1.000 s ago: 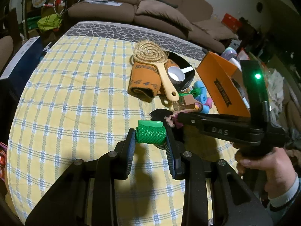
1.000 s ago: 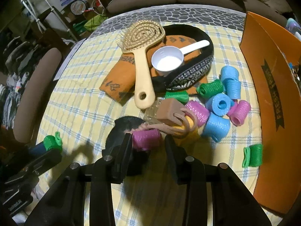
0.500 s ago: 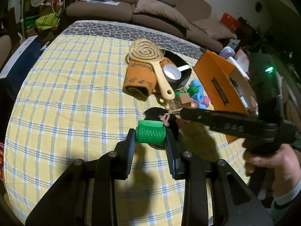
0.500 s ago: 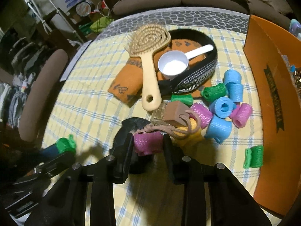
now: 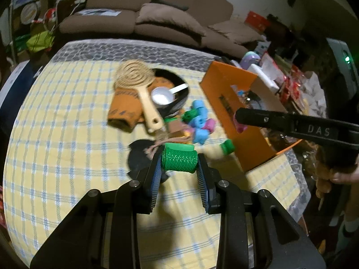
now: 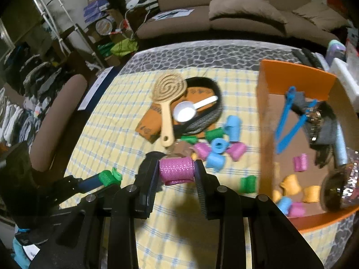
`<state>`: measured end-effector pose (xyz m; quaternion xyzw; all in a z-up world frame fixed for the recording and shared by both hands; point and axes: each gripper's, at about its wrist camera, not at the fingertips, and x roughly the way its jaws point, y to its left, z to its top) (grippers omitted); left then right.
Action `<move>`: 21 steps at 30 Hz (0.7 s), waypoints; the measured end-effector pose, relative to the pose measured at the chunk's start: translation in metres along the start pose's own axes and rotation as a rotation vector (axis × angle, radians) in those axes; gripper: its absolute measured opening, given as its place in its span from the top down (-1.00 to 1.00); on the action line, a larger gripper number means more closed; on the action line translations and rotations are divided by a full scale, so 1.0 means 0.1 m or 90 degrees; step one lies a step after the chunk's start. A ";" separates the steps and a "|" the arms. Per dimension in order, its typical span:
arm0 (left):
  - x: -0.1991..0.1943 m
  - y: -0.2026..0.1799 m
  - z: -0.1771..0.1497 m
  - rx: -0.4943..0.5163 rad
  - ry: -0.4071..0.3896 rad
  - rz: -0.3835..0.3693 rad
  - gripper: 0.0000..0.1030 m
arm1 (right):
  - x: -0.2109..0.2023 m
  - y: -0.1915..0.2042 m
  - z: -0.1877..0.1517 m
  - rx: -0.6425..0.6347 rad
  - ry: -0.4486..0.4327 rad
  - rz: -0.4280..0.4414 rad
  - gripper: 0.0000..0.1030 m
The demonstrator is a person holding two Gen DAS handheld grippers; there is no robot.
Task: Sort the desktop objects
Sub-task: 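Carry both curlers into the orange box and open both tools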
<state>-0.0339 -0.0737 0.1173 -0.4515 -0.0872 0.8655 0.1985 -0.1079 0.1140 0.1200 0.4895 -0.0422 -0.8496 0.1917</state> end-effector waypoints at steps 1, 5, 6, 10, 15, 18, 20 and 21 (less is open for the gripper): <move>0.00 -0.09 0.04 0.007 -0.001 -0.003 0.45 | -0.04 -0.04 -0.01 0.003 -0.003 -0.002 0.39; 0.02 -0.37 0.15 0.032 -0.005 -0.012 0.45 | -0.23 -0.28 -0.05 0.021 -0.015 -0.015 0.39; 0.03 -0.45 0.16 0.038 -0.005 -0.015 0.45 | -0.28 -0.35 -0.06 0.025 -0.017 -0.018 0.39; 0.17 -0.76 0.21 0.060 0.003 -0.026 0.45 | -0.43 -0.58 -0.13 0.041 -0.025 -0.031 0.39; 0.35 -1.15 0.25 0.087 0.014 -0.044 0.45 | -0.56 -0.95 -0.22 0.066 -0.030 -0.051 0.39; 0.49 -1.39 0.26 0.108 0.022 -0.051 0.45 | -0.60 -1.13 -0.27 0.078 -0.031 -0.062 0.39; 0.57 -1.52 0.27 0.121 0.026 -0.052 0.45 | -0.62 -1.23 -0.31 0.085 -0.030 -0.070 0.39; 0.62 -1.59 0.27 0.128 0.029 -0.052 0.45 | -0.62 -1.30 -0.33 0.091 -0.030 -0.075 0.39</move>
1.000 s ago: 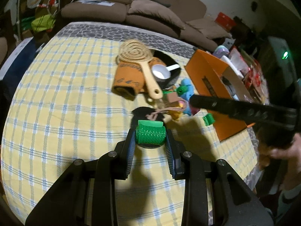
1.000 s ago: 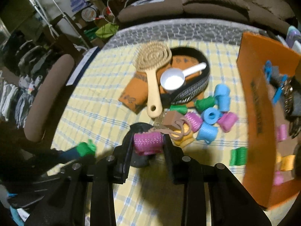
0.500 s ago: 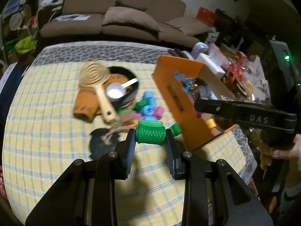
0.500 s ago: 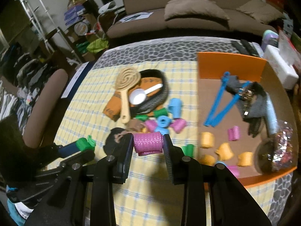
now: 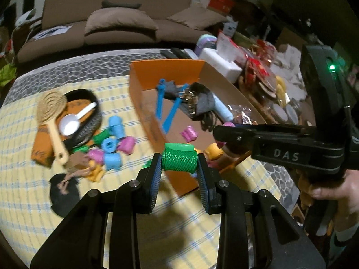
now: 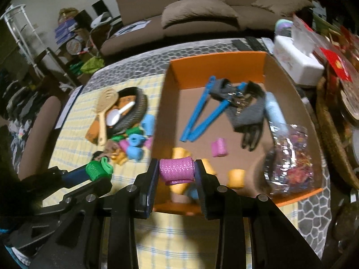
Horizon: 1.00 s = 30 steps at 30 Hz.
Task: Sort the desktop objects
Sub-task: 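Carry both curlers into the orange box and open both tools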
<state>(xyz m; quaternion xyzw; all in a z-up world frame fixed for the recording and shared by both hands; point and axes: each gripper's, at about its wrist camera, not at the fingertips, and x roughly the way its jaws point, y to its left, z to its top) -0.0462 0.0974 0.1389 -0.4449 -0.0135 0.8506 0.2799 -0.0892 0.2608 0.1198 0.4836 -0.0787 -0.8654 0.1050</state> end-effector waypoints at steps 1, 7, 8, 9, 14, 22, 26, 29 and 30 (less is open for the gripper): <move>0.04 -0.05 0.01 0.006 0.003 0.002 0.45 | 0.01 -0.06 -0.02 0.005 0.000 -0.003 0.39; 0.35 -0.30 0.08 0.037 0.023 0.008 0.45 | 0.12 -0.37 -0.09 0.036 0.010 -0.010 0.39; 0.39 -0.31 0.08 0.039 0.027 0.009 0.45 | 0.15 -0.40 -0.09 0.040 0.012 -0.010 0.39; 0.43 -0.33 0.09 0.042 0.030 0.011 0.45 | 0.18 -0.44 -0.10 0.043 0.014 -0.010 0.39; 0.65 -0.40 0.08 0.057 0.048 0.024 0.45 | 0.27 -0.57 -0.11 0.057 0.020 -0.006 0.39; 0.81 -0.39 0.03 0.065 0.059 0.032 0.43 | 0.40 -0.67 -0.13 0.060 0.031 -0.003 0.38; 0.78 -0.35 0.04 0.049 0.055 0.021 0.34 | 0.41 -0.70 -0.12 0.066 0.029 0.002 0.34; 0.72 -0.36 0.07 0.046 0.048 0.014 0.12 | 0.41 -0.71 -0.10 0.075 0.027 0.007 0.31; 0.72 -0.37 0.07 0.047 0.047 0.017 0.02 | 0.40 -0.71 -0.10 0.079 0.026 0.009 0.25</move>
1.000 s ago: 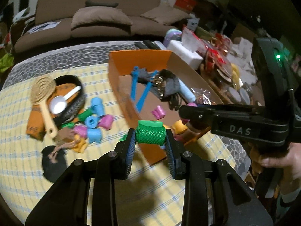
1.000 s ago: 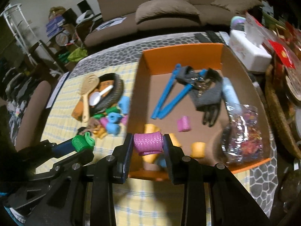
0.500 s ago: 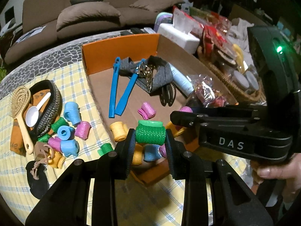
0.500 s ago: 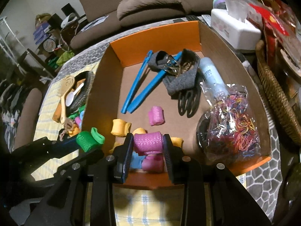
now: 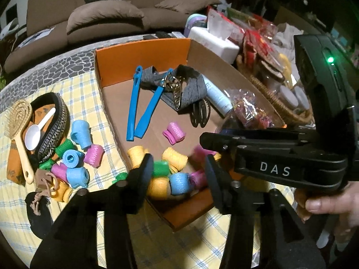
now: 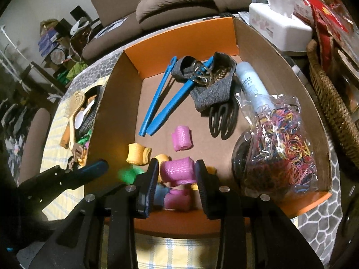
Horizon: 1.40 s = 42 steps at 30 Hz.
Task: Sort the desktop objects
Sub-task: 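Carry both curlers into the orange box and open both tools, then withdraw both tools from the box toward the pile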
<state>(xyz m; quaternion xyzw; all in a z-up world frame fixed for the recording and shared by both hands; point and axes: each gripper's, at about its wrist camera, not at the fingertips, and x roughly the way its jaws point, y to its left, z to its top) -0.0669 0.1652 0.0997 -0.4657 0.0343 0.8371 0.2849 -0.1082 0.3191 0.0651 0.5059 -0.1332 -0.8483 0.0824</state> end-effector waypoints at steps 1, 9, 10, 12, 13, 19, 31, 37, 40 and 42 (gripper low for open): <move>-0.01 0.00 0.01 -0.001 0.000 0.002 -0.02 | -0.01 0.00 0.00 0.002 -0.002 0.001 0.21; -0.16 0.09 0.02 -0.023 -0.012 -0.001 -0.03 | -0.12 0.02 0.01 0.003 -0.010 -0.008 0.16; -0.18 0.10 0.02 -0.024 -0.014 0.002 -0.08 | -0.13 0.03 0.01 0.002 -0.011 -0.010 0.11; -0.23 0.12 0.01 -0.033 -0.017 0.004 -0.15 | -0.16 0.05 0.01 0.001 -0.013 -0.011 0.05; -0.26 0.15 0.01 -0.038 -0.019 0.004 -0.17 | -0.17 0.06 0.01 0.000 -0.013 -0.012 0.01; -0.41 0.27 -0.05 -0.058 -0.030 0.007 -0.35 | -0.23 0.18 0.00 -0.011 -0.020 -0.022 -0.46; -0.76 0.65 -0.22 -0.113 -0.045 0.009 -0.98 | -0.33 0.42 -0.08 -0.033 -0.038 -0.059 -0.99; -0.93 0.86 -0.34 -0.135 -0.047 0.014 -1.00 | -0.36 0.62 -0.16 -0.057 -0.041 -0.065 -0.99; -1.03 0.95 -0.42 -0.145 -0.051 0.022 -1.00 | -0.37 0.74 -0.20 -0.066 -0.043 -0.065 -0.99; -1.10 1.01 -0.47 -0.149 -0.051 0.030 -1.00 | -0.38 0.82 -0.22 -0.071 -0.042 -0.065 -0.99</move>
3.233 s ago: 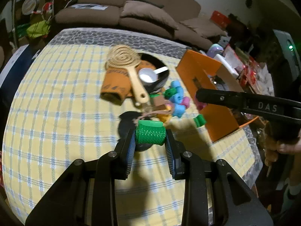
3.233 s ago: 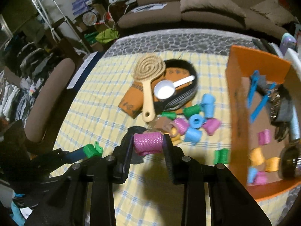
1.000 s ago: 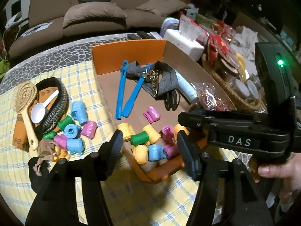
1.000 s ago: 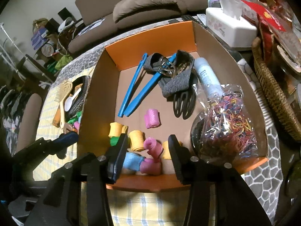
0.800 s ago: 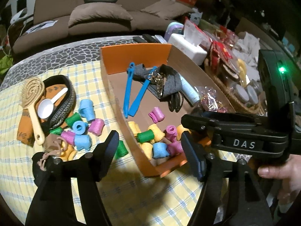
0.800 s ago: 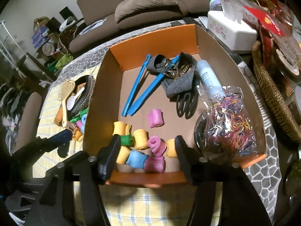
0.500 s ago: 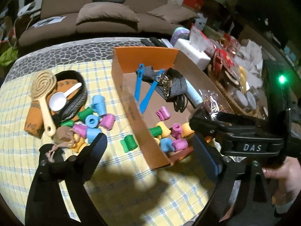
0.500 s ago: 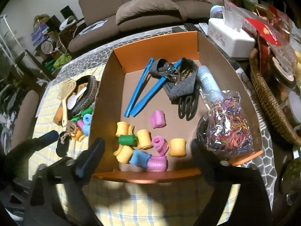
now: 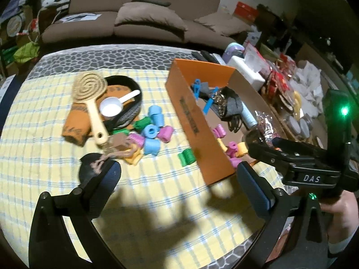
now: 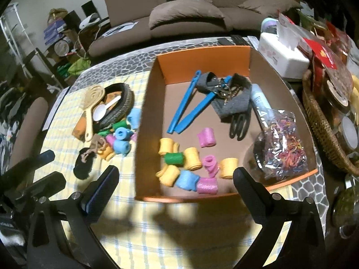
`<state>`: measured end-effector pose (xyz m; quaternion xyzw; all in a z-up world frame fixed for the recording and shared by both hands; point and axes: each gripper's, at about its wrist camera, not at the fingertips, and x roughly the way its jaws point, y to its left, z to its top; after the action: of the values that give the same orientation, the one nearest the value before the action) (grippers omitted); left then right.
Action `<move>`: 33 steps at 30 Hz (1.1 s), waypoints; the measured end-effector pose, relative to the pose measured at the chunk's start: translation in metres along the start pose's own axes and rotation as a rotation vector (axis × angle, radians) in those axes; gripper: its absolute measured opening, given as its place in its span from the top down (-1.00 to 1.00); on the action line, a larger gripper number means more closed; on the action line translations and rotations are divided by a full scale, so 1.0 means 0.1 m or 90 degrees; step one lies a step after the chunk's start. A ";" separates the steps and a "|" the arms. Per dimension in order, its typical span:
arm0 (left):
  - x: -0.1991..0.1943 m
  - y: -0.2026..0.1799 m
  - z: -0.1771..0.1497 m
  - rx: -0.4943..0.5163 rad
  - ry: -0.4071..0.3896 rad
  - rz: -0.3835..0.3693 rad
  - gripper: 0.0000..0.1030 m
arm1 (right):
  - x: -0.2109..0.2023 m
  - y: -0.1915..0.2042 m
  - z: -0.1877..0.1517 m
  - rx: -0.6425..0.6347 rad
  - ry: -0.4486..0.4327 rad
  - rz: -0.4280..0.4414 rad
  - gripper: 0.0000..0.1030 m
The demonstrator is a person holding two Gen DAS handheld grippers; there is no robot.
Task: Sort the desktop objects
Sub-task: 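Withdraw both tools from the box toward the pile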
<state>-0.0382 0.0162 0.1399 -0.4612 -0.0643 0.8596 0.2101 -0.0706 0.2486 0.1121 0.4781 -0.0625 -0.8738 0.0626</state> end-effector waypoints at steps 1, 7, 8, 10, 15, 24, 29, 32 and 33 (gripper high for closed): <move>-0.03 0.03 -0.01 -0.002 0.000 0.004 -1.00 | -0.01 0.04 -0.01 -0.003 0.000 0.001 -0.99; -0.28 0.27 -0.10 -0.009 -0.009 0.035 -1.00 | -0.11 0.30 -0.05 -0.018 -0.005 0.009 -0.99; -0.31 0.32 -0.11 -0.010 -0.010 0.039 -1.00 | -0.13 0.34 -0.06 -0.019 -0.007 0.011 -0.99; -0.38 0.42 -0.15 -0.015 -0.013 0.048 -1.00 | -0.16 0.45 -0.06 -0.027 -0.009 0.015 -0.99; -0.47 0.68 -0.24 -0.026 -0.011 0.067 -1.00 | -0.14 0.72 -0.08 -0.051 -0.001 0.026 -0.99; -0.47 1.08 -0.38 -0.053 0.002 0.079 -1.00 | 0.04 1.11 -0.12 -0.074 0.015 0.051 -0.99; -0.39 1.24 -0.43 -0.066 0.008 0.077 -1.00 | 0.19 1.24 -0.14 -0.072 0.021 0.060 -0.96; -0.31 1.30 -0.45 -0.069 0.014 0.077 -1.00 | 0.32 1.31 -0.15 -0.075 0.033 0.071 -0.81; -0.29 1.32 -0.46 -0.070 0.015 0.077 -1.00 | 0.37 1.33 -0.16 -0.079 0.037 0.075 -0.76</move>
<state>-0.0261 -0.1187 0.0957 -0.4850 -0.0807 0.8605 0.1331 -0.0703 0.1107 0.0960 0.4937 -0.0347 -0.8568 0.1450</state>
